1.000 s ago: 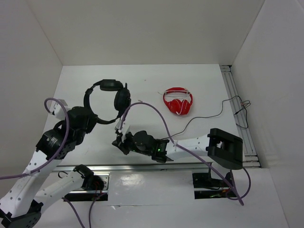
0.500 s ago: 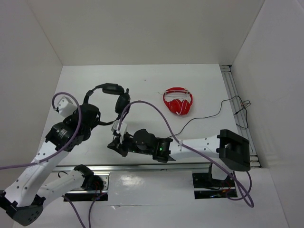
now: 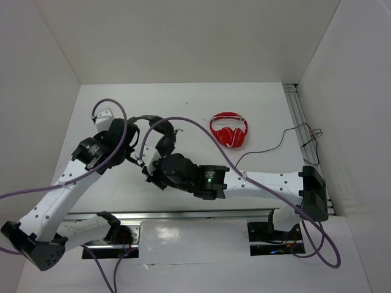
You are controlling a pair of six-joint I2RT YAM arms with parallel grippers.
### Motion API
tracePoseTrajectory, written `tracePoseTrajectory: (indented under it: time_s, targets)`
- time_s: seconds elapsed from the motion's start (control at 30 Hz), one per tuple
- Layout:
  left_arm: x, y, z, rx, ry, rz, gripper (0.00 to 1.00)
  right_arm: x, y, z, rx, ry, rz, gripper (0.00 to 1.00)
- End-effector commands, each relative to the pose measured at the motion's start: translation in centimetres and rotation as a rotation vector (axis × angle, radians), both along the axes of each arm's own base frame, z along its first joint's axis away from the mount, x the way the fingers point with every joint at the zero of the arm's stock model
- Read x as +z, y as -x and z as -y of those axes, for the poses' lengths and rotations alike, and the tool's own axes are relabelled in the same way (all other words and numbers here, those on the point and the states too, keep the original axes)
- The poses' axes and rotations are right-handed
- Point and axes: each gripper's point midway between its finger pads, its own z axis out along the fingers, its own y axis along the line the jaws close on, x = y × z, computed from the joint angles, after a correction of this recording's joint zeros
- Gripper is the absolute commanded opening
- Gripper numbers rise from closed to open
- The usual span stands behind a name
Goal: Wrap the headphones
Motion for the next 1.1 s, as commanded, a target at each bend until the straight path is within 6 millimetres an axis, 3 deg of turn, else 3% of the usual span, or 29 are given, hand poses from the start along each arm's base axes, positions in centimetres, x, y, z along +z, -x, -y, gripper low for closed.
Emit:
tracePoseTrajectory:
  time_s: [0.0,0.03,0.13,0.23,0.3,0.47,0.57,0.6,0.63,0.67,0.7,0.73,0.87,0.93,1.07]
  targets:
    - [-0.8,-1.9,3.4,-0.361,-0.108,-0.113,0.0,0.0,-0.8,2.2,-0.029,0.193,0.088,0.0]
    - [-1.8,-1.8,3.7,-0.4,-0.124,-0.155,0.0,0.8,-0.5,2.3,-0.023,0.198,0.1,0.0]
    - [-4.5,-1.2,3.8,-0.45,-0.169,-0.258,0.0,-0.1,-0.4,3.3,-0.031,0.292,0.108,0.0]
    - [-5.4,-1.0,3.9,-0.477,-0.192,-0.283,0.0,-0.7,-1.0,4.3,-0.067,0.364,0.124,0.0]
    - [-5.3,-1.0,3.9,-0.487,-0.197,-0.272,0.0,-1.7,-1.4,5.3,-0.094,0.426,0.132,0.0]
    - [-5.0,-1.1,3.6,-0.486,-0.213,-0.263,0.0,-1.4,-2.3,6.8,-0.18,0.474,0.17,0.0]
    - [-5.3,-0.9,4.2,-0.521,-0.201,-0.268,0.0,0.1,-3.5,7.8,-0.308,0.432,0.245,0.0]
    - [-5.4,-0.7,4.7,-0.539,-0.181,-0.273,0.0,0.2,-4.4,9.1,-0.385,0.429,0.28,0.0]
    - [-5.7,-0.7,4.8,-0.552,-0.181,-0.277,0.0,1.2,-4.5,8.7,-0.414,0.364,0.297,0.0]
    - [-6.1,-0.6,5.3,-0.58,-0.181,-0.28,0.0,0.4,-4.9,9.4,-0.449,0.367,0.318,0.02]
    - [-5.8,-0.2,5.9,-0.609,-0.158,-0.269,0.0,0.9,-5.3,9.8,-0.486,0.336,0.335,0.03]
    - [-5.8,0.0,6.1,-0.637,-0.154,-0.261,0.0,2.6,-5.7,10.0,-0.531,0.262,0.355,0.07]
    - [-6.1,1.5,8.6,-0.777,-0.112,-0.257,0.0,3.5,-6.0,10.3,-0.551,0.175,0.386,0.23]
    - [-5.9,1.9,9.3,-0.807,-0.105,-0.249,0.0,3.7,-6.1,10.7,-0.562,0.169,0.401,0.24]
    - [-5.8,3.3,10.9,-0.897,-0.092,-0.254,0.0,4.2,-8.3,12.1,-0.608,0.152,0.388,0.24]
